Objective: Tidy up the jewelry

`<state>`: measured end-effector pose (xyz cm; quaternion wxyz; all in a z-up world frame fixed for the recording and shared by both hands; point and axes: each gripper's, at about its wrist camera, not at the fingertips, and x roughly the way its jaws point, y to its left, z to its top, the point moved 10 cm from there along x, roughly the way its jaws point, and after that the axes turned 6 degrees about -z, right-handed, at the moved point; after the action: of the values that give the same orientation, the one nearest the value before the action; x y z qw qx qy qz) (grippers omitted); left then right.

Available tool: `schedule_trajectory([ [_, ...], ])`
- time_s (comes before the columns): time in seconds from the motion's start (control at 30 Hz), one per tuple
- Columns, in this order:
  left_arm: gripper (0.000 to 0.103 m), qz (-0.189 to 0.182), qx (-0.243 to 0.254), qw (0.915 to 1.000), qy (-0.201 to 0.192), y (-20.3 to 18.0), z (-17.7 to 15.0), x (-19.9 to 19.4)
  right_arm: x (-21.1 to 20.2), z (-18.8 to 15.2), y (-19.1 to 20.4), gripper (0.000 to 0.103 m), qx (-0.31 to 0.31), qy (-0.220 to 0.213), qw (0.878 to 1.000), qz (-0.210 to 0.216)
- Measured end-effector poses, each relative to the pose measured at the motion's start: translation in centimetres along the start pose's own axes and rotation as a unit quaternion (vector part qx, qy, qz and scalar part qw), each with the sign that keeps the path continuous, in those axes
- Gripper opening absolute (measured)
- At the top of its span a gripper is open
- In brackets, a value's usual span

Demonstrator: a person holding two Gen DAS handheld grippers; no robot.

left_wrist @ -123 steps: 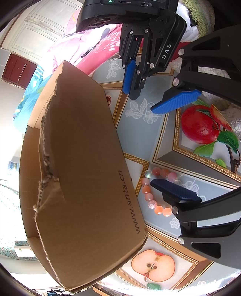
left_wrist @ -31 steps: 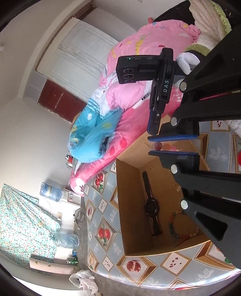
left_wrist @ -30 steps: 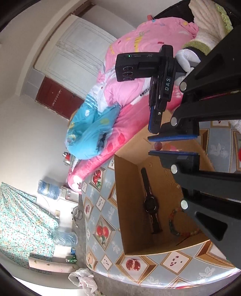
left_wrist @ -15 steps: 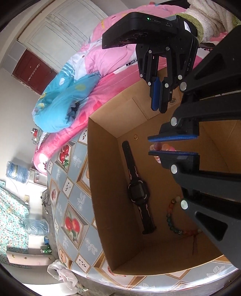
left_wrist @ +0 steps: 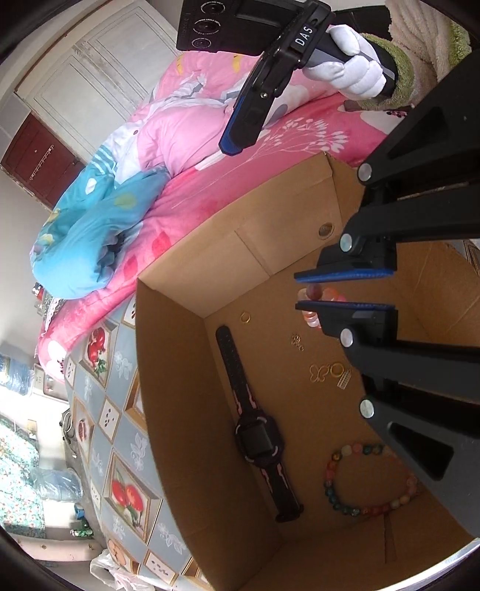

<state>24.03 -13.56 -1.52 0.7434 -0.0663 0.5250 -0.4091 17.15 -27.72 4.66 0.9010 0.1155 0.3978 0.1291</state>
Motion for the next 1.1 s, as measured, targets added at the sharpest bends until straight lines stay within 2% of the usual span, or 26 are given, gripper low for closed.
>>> schedule_trajectory([
  [0.03, 0.009, -0.004, 0.000, 0.9999, 0.013, -0.2, -0.3, 0.5, 0.0, -0.2, -0.1, 0.019, 0.000, 0.000, 1.000, -0.003],
  [0.1, 0.017, 0.019, 0.006, 0.9990, 0.041, 0.1, -1.2, 1.4, 0.0, -0.4, -0.1, 0.021, -0.003, 0.000, 1.000, -0.013],
  [0.13, 0.024, 0.034, 0.009, 0.9983, 0.046, 0.5, -1.6, 1.6, 0.1, -0.5, -0.1, 0.021, -0.003, 0.001, 1.000, -0.017],
  [0.17, 0.026, 0.045, 0.009, 0.9978, 0.048, 0.9, -1.8, 1.8, 0.2, -0.5, -0.2, 0.021, -0.002, 0.002, 1.000, -0.018],
  [0.23, 0.026, 0.049, 0.001, 0.9977, 0.047, 1.4, -2.1, 1.6, 0.5, -0.9, -0.1, 0.022, 0.005, 0.004, 1.000, -0.016],
  [0.37, 0.028, 0.061, 0.001, 0.9981, 0.010, 1.7, -1.8, -0.6, 0.3, -1.0, -0.3, 0.023, 0.016, -0.002, 1.000, -0.018],
  [0.53, 0.034, 0.081, 0.001, 0.9946, -0.064, 1.7, -1.3, -5.2, -0.2, -1.2, -0.6, 0.030, 0.037, -0.016, 0.999, -0.022],
  [0.6, 0.039, 0.098, 0.002, 0.9903, -0.099, 1.8, -1.3, -7.7, -0.4, -1.3, -1.1, 0.032, 0.047, -0.020, 0.998, -0.031],
  [0.67, 0.049, 0.117, 0.001, 0.9843, -0.132, 2.0, -1.4, -10.2, -0.4, -1.4, -1.5, 0.035, 0.057, -0.023, 0.997, -0.038],
  [0.8, 0.063, 0.183, -0.014, 0.9667, -0.179, 3.8, -2.3, -14.7, -0.1, -1.8, -2.3, 0.042, 0.080, -0.026, 0.995, -0.052],
  [0.93, 0.069, 0.236, -0.062, 0.9521, -0.184, 7.4, -4.6, -16.9, 1.3, -2.7, -2.4, 0.046, 0.094, -0.010, 0.994, -0.052],
  [1.1, 0.069, 0.228, -0.144, 0.9500, -0.157, 11.0, -8.3, -15.9, 2.9, -3.7, -2.6, 0.048, 0.099, 0.012, 0.993, -0.063],
])
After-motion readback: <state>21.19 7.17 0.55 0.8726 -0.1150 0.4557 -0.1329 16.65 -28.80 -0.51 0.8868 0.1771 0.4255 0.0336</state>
